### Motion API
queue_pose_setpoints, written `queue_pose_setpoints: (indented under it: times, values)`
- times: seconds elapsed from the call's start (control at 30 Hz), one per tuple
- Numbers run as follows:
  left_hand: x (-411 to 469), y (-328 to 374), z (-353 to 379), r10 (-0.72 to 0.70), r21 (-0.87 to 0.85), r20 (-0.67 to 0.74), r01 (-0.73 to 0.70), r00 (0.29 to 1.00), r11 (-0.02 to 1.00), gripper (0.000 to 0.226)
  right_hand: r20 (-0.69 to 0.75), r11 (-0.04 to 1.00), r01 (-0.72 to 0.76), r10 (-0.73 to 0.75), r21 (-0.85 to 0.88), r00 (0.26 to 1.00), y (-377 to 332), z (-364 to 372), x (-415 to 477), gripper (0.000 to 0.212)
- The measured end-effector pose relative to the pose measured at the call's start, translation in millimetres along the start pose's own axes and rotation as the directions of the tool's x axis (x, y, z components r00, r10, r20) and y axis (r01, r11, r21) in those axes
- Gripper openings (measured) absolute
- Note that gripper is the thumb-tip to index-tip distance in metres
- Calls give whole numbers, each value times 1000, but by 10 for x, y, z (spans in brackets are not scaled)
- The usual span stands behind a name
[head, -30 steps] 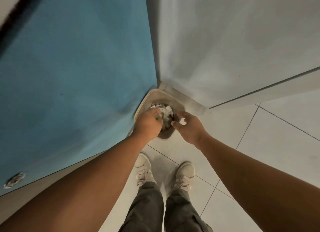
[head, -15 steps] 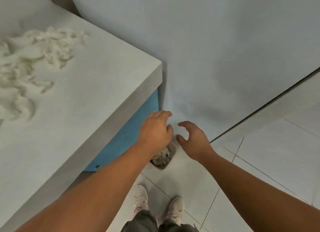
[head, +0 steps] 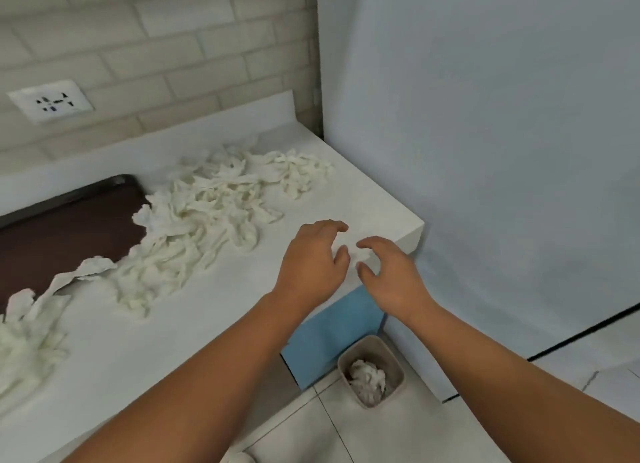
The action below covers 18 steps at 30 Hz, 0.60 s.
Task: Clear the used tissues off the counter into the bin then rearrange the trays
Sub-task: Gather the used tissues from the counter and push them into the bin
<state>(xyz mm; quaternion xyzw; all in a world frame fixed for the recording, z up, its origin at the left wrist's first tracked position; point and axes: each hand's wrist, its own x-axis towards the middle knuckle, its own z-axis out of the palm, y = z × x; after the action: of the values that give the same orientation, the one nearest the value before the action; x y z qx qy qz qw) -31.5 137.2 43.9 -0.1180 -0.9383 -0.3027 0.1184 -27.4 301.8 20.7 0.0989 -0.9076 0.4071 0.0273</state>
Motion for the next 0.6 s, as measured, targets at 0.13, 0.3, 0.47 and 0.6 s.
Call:
queue_pose_setpoints:
  times: [0.13,0.3,0.47,0.6]
  values:
    - [-186,-491,-449,-88,69,-33,90,996,994,36,94,996,84,-84,9,992,-391,431,161,33]
    - [-429,-1265,-1063,-166,212,-59,174,984,962,32,190,987,158,-157,12,969,-920,1119,377,32]
    - [-691,-2018,-1575,-256,282,-84,270,963,921,31,271,977,212,-195,-37,943,-1377,1782,577,33]
    - [-828,-2545,-1813,-311,308,-66,316,948,897,31,336,967,224,-172,-125,926,-1669,2224,743,41]
